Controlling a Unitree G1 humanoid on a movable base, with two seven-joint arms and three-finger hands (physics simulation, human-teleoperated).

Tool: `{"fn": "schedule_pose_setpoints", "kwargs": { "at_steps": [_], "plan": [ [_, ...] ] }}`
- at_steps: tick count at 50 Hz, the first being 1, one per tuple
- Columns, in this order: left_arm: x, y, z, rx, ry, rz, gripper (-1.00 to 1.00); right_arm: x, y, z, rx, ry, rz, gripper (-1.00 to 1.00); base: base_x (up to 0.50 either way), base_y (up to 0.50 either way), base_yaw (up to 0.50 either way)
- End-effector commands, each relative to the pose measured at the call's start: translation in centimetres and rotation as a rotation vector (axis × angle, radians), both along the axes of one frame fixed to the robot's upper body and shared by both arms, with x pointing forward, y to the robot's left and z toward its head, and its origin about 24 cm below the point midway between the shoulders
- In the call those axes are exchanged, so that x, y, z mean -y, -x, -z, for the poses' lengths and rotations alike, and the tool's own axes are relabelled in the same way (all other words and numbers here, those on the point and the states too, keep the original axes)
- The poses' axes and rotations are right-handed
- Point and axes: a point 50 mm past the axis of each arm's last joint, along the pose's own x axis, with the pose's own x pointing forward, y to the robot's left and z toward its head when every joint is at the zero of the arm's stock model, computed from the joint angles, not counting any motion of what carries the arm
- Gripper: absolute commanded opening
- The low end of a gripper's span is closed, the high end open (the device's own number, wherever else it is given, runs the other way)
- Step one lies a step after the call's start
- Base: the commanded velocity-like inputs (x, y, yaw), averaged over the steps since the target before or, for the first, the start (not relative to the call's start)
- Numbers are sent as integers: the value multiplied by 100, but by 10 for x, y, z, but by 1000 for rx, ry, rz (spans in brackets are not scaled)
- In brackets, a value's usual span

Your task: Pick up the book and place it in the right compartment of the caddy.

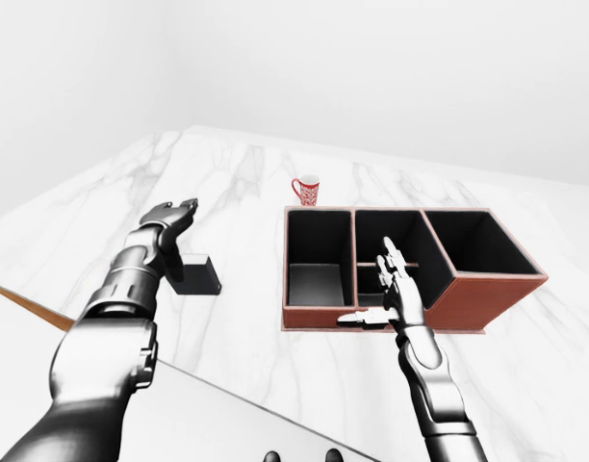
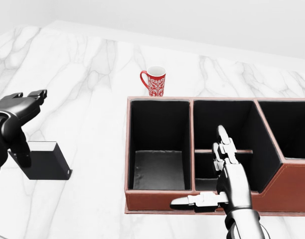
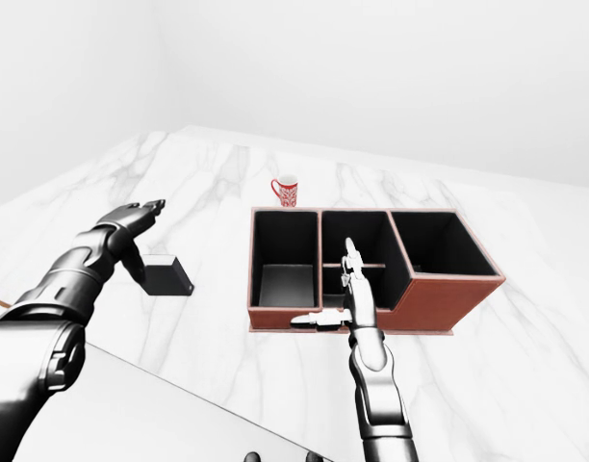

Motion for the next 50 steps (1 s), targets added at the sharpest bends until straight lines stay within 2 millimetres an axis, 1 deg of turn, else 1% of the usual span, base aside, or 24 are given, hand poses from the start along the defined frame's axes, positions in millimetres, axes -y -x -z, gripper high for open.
{"fn": "schedule_pose_setpoints", "kwargs": {
  "at_steps": [1, 9, 13, 22, 34, 46, 47, 48, 49, 50],
  "plan": [
    [3, 3, 12, -55, 58, -9, 100, 0, 0, 1, -1, 0, 0, 100, 0, 0, 0],
    [4, 6, 21, -67, 84, -14, 100, 0, 1, 0, 0, 0, -3, 100, 0, 0, 0],
    [6, 10, 32, -82, 96, -15, 100, 0, 1, 2, 0, 0, -4, 100, 0, 0, 0],
    [6, 12, 36, -90, 97, -17, 100, 0, 1, 1, 0, 1, -5, 100, 0, 0, 0],
    [7, 18, 52, -100, 117, -25, 100, 0, 1, 1, 0, 1, -6, 100, 0, 0, 0],
    [7, 20, 55, -104, 119, -28, 100, 0, 1, 1, 0, 2, -6, 100, 0, 0, 0],
    [7, 20, 56, -104, 119, -28, 81, 0, 1, 1, 0, 2, -6, 100, 0, 0, 0],
    [6, 21, 56, -103, 117, -29, -55, 0, 0, 0, 0, 1, -5, 100, 0, 0, 0],
    [5, 21, 56, -110, 112, -30, -100, 0, 1, 1, 0, 2, -5, 100, 0, 0, 0],
    [4, 21, 56, -109, 111, -31, -100, 0, 1, 1, 0, 1, -5, 100, 0, 0, 0]
  ]
}}
